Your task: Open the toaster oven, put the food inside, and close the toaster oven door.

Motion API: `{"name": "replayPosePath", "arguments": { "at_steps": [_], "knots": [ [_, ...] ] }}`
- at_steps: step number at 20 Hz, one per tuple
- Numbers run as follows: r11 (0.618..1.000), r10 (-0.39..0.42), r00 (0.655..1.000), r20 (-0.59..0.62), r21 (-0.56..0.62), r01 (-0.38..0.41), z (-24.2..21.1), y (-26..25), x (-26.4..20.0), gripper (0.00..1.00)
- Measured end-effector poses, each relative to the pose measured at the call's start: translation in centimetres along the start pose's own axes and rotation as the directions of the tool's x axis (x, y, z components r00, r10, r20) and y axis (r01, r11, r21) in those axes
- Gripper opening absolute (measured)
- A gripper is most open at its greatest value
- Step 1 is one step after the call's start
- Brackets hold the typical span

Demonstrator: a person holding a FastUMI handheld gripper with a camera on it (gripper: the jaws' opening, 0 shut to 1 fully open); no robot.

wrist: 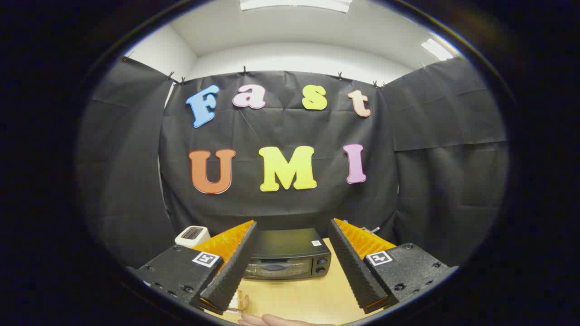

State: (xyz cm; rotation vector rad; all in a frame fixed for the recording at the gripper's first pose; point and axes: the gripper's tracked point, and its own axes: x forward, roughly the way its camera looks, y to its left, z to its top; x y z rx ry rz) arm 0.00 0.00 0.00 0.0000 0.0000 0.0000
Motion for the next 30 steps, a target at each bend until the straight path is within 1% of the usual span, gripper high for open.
{"name": "replayPosePath", "arguments": {
  "at_steps": [5, 7, 10, 13, 16, 18, 21, 24, 26, 28, 30],
  "knots": [
    [1.000, -0.008, 1.000, -0.003, -0.008, 0.008, -0.7, -0.6, 0.8, 1.00],
    [1.000, 0.001, 1.000, -0.011, -0.004, -0.001, -1.2, -0.4, 1.2, 1.00],
    [1.000, -0.015, 1.000, -0.010, -0.005, 0.015, -1.8, -0.9, 2.2, 1.00],
    [1.000, -0.015, 1.000, -0.024, 0.000, 0.015, -2.9, -1.0, 3.6, 1.00],
    [1.000, -0.018, 0.999, -0.028, -0.001, 0.018, -4.3, -1.1, 6.1, 1.00],
    [1.000, -0.014, 0.999, -0.050, -0.010, 0.014, -6.1, -1.1, 8.4, 1.00],
    [0.999, 0.035, 0.992, -0.124, -0.002, -0.036, -9.9, 0.2, 12.2, 1.00],
    [0.998, 0.059, 0.978, -0.199, -0.019, -0.064, -14.1, 1.3, 15.6, 1.00],
    [0.997, 0.077, 0.965, -0.250, -0.009, -0.082, -16.8, 2.3, 17.5, 1.00],
    [0.997, 0.069, 0.948, -0.312, 0.003, -0.072, -19.5, 2.6, 19.0, 1.00],
    [0.997, 0.081, 0.929, -0.362, 0.024, -0.077, -21.4, 3.4, 20.2, 1.00]
  ]
}}
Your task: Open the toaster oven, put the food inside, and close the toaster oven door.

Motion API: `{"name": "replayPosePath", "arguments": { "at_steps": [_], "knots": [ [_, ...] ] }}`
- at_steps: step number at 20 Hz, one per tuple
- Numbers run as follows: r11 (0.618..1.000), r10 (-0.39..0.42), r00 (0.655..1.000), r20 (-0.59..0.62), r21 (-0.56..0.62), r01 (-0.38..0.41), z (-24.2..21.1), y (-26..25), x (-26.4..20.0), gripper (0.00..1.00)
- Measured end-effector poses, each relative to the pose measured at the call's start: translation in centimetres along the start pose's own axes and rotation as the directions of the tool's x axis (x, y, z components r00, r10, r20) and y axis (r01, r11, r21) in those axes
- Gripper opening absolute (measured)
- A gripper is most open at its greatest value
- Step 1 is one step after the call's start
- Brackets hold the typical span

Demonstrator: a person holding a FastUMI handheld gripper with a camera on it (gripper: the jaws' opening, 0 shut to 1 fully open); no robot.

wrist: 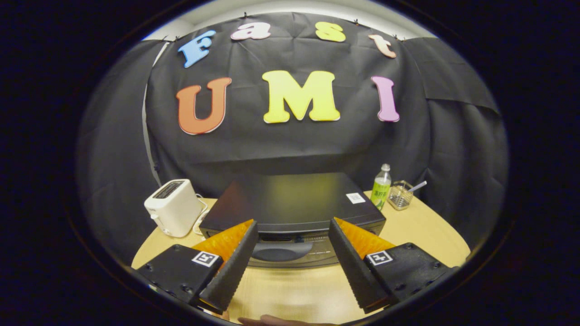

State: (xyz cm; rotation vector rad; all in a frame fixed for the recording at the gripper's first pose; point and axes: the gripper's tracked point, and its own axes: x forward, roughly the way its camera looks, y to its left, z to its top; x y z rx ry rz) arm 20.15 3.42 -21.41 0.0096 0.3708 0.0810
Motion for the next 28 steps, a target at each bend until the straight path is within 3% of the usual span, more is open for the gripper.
{"name": "replayPosePath", "arguments": {
  "at_steps": [7, 11, 16, 19, 24, 28],
  "knots": [
    [0.999, 0.013, 0.993, -0.118, -0.030, -0.016, -3.3, 1.4, 3.4, 1.00],
    [0.991, 0.005, 0.990, -0.143, -0.130, -0.024, -3.2, 1.7, 4.0, 1.00],
    [0.998, 0.027, 0.978, -0.205, -0.055, -0.039, -4.4, 1.5, 2.3, 1.00],
    [0.997, 0.021, 0.974, -0.227, -0.074, -0.039, -5.7, 1.2, 0.8, 1.00],
    [0.998, 0.039, 0.948, -0.316, -0.029, -0.051, -10.0, 0.9, -2.1, 1.00],
    [0.989, 0.012, 0.954, -0.299, -0.138, -0.055, -12.5, 0.6, -3.1, 1.00]
  ]
}}
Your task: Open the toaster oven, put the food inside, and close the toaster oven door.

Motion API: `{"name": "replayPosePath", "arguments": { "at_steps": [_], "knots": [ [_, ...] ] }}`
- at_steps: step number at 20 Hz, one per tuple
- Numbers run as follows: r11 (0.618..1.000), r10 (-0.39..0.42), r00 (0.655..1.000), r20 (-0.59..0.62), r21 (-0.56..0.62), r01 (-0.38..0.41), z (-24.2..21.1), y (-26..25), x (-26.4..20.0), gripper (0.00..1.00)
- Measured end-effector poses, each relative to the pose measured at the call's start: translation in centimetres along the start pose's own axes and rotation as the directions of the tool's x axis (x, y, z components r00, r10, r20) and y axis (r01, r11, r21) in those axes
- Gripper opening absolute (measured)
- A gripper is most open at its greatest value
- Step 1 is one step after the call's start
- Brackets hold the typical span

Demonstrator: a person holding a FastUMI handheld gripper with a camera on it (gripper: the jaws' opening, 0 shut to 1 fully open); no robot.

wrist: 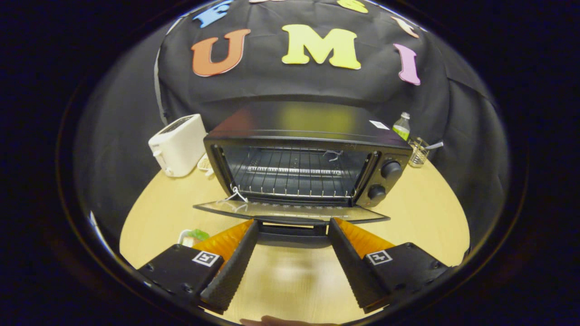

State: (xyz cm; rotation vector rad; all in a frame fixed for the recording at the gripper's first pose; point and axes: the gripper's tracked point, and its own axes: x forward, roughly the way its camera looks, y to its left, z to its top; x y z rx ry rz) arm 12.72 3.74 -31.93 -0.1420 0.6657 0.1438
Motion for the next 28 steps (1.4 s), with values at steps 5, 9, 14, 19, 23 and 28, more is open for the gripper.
{"name": "replayPosePath", "arguments": {
  "at_steps": [5, 9, 14, 19, 23, 28],
  "knots": [
    [1.000, -0.008, 0.999, -0.037, 0.008, 0.008, -4.9, 0.3, 1.0, 1.00],
    [0.994, 0.031, 0.997, -0.072, 0.111, -0.023, -7.4, 0.0, 1.3, 1.00],
    [0.989, 0.106, 0.994, -0.034, 0.104, -0.102, -5.6, 0.7, -1.2, 1.00],
    [0.963, 0.246, 0.968, -0.042, 0.123, -0.240, -3.8, 3.0, -3.7, 1.00],
    [0.908, 0.414, 0.905, -0.102, 0.117, -0.402, -4.1, 6.7, -5.0, 1.00],
    [0.830, 0.557, 0.803, -0.214, 0.166, -0.532, -6.1, 10.3, -4.8, 1.00]
  ]
}}
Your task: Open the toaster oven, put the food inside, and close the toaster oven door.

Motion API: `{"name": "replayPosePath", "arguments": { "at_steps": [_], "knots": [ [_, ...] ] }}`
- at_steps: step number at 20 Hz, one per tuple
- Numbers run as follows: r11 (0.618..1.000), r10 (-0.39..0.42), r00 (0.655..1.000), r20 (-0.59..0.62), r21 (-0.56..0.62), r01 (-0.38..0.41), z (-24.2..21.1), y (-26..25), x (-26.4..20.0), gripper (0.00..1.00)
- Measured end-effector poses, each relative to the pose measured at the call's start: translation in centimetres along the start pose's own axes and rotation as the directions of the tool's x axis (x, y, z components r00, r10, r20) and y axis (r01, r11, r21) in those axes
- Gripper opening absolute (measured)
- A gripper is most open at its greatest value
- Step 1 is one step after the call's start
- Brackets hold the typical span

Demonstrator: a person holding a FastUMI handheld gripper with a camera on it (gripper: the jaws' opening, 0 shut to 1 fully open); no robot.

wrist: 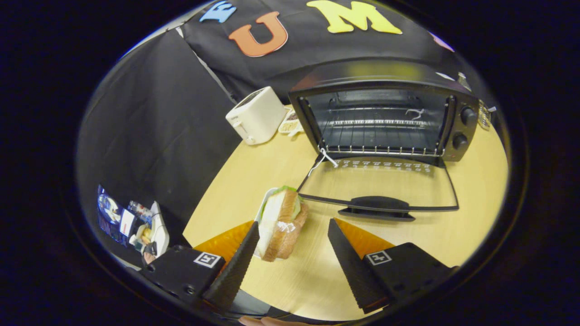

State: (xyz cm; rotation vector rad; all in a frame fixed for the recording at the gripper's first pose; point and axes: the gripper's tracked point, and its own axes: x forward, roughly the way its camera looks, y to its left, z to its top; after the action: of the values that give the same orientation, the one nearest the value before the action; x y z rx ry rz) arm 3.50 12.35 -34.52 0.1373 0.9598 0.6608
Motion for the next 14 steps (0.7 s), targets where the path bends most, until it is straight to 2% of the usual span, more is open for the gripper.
{"name": "replayPosePath", "arguments": {
  "at_steps": [3, 6, 8, 11, 14],
  "knots": [
    [0.999, 0.054, 0.997, -0.047, 0.005, -0.054, -0.2, 0.7, 1.1, 1.00],
    [0.991, 0.126, 0.988, -0.084, 0.060, -0.122, -0.2, 2.0, 2.0, 0.94],
    [0.989, 0.134, 0.985, -0.113, 0.086, -0.124, -0.4, 2.1, 2.8, 0.87],
    [0.987, 0.132, 0.981, -0.144, 0.108, -0.117, -0.5, 1.9, 3.7, 0.81],
    [0.976, 0.147, 0.982, -0.122, 0.181, -0.124, -0.5, 1.8, 3.8, 0.48]
  ]
}}
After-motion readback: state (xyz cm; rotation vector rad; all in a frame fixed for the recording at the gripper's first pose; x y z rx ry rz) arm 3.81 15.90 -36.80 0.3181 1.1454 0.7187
